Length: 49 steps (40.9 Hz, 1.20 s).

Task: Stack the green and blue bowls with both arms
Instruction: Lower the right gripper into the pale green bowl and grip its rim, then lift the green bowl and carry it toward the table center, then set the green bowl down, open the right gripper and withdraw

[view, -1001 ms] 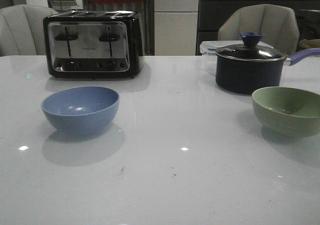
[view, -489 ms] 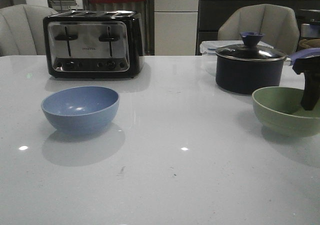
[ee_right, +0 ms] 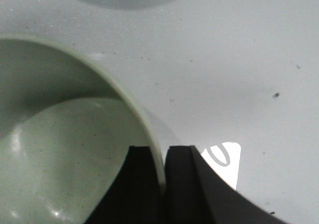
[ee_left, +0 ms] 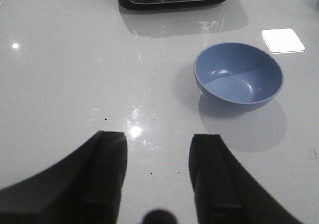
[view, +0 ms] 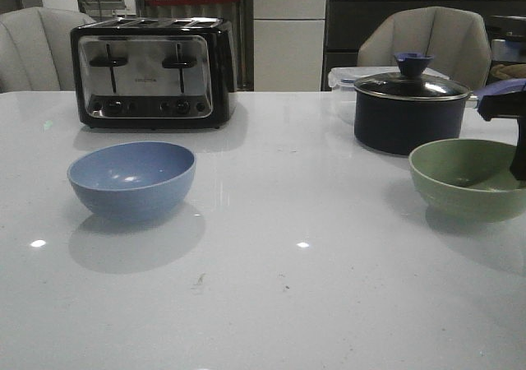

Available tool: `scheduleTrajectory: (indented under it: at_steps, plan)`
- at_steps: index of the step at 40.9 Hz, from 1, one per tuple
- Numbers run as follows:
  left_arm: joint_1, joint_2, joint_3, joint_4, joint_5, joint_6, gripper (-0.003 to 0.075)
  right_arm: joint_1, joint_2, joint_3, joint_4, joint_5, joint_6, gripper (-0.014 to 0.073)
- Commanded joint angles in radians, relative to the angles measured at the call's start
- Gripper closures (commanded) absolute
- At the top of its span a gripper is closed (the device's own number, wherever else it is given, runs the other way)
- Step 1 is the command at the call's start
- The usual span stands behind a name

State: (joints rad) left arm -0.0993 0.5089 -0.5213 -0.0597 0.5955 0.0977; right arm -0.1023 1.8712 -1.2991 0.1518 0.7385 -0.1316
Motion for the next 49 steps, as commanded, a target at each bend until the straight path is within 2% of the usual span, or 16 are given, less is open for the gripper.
scheduleTrajectory:
  at_steps: [1,8,14,23,29,34,39,44,46,49]
  plan:
    - [-0.008,0.011,-0.03,-0.005,-0.081,-0.009,0.036,0.025,-0.119,-0.031,0.003,-0.009,-0.022,0.0527]
    - [-0.008,0.011,-0.03,-0.005,-0.081,-0.009,0.036,0.144,-0.204,-0.028,0.013,0.031,-0.057,0.0526]
    - [-0.008,0.011,-0.03,-0.005,-0.081,-0.009,0.036,0.302,-0.218,-0.028,0.037,0.034,-0.057,0.0526]
    - [-0.008,0.011,-0.03,-0.005,-0.081,-0.009,0.036,0.518,-0.194,0.021,0.094,-0.045,-0.057,0.0526]
    - [-0.008,0.011,-0.03,-0.005,-0.081,-0.009,0.036,0.582,-0.142,0.041,0.094,-0.076,-0.057,0.0524]
    - [-0.008,0.011,-0.03,-0.005,-0.081,-0.009,0.036,0.595,-0.092,0.041,0.094,-0.086,-0.057,0.0524]
    - [-0.008,0.011,-0.03,-0.005,-0.081,-0.009,0.036,0.595,-0.038,0.041,0.092,-0.087,-0.057,0.0409]
    - [-0.008,0.011,-0.03,-0.005,-0.081,-0.009,0.036,0.595,-0.05,0.04,0.092,-0.096,-0.057,0.0231]
    - [-0.008,0.011,-0.03,-0.005,-0.081,-0.009,0.036,0.595,-0.068,0.04,0.091,-0.103,-0.057,0.0189]
    - [-0.008,0.011,-0.03,-0.005,-0.081,-0.009,0.036,0.595,-0.109,0.04,0.09,-0.109,-0.058,0.0177]
